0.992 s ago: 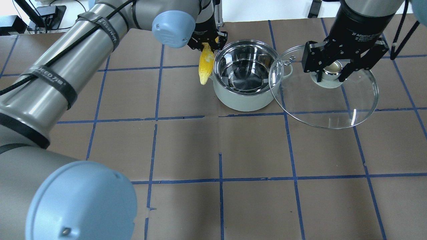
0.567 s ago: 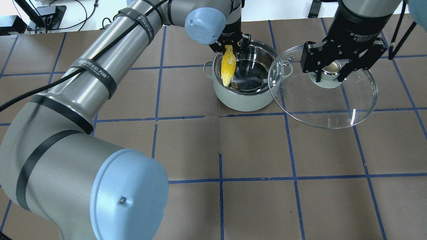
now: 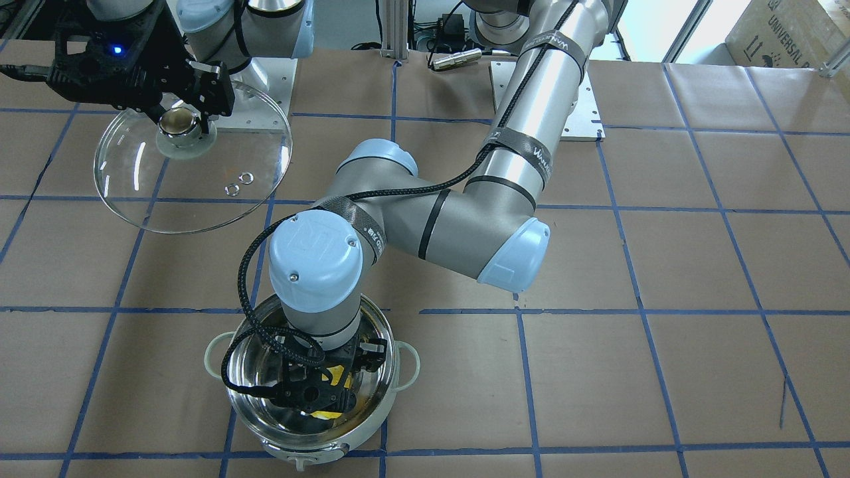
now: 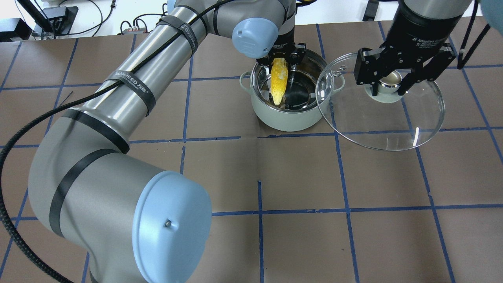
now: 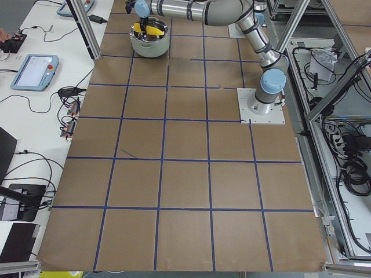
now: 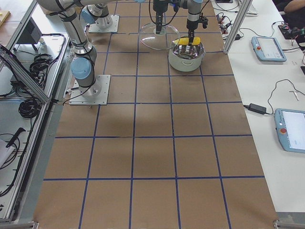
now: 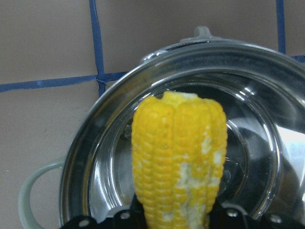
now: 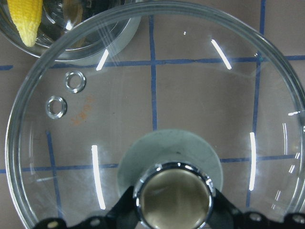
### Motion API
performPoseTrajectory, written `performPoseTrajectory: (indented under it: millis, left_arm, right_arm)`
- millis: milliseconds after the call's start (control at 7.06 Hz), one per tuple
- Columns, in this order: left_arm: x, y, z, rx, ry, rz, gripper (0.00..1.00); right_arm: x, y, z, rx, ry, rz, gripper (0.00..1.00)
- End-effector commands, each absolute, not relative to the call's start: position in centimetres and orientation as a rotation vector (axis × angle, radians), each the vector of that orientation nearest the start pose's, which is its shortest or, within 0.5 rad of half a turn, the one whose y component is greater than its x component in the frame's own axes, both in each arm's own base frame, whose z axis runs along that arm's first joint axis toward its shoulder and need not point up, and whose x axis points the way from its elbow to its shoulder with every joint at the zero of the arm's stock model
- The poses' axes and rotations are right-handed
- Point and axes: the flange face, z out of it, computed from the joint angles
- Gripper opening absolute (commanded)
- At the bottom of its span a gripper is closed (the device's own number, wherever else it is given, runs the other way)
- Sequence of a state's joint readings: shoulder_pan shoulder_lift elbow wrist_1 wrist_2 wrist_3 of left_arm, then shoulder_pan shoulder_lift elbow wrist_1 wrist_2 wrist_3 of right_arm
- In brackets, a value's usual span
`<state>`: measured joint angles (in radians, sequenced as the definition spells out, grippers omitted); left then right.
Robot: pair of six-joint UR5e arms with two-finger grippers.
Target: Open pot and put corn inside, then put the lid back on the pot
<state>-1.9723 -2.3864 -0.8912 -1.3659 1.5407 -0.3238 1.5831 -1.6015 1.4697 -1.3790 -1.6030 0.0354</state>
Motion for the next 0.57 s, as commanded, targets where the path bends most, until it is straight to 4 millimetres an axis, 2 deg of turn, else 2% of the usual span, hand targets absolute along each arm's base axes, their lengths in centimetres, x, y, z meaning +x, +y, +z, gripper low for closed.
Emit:
performPoseTrajectory:
  millis: [0,142,283,425]
  left_arm:
    - [-43.7,-69.1,30.7,0.112,3.193,-0.087,1.00]
    - [-43.0,-69.2,32.2,0.120,3.194,-0.113,1.00]
    - [-40.5,-69.3,33.6,0.090,3.188,-0.098,1.00]
    - [-36.7,-69.6,35.1,0.093,3.169,-0.018,1.00]
  right_arm:
    - [13.6,-46.8,53.4,0.035,3.174,0.094,0.18]
    - [13.6,-46.8,53.4,0.037,3.174,0.091,0.18]
    - [13.7,-47.1,53.3,0.040,3.174,0.079,0.18]
    - [13.7,-48.5,52.7,0.043,3.169,0.050,0.18]
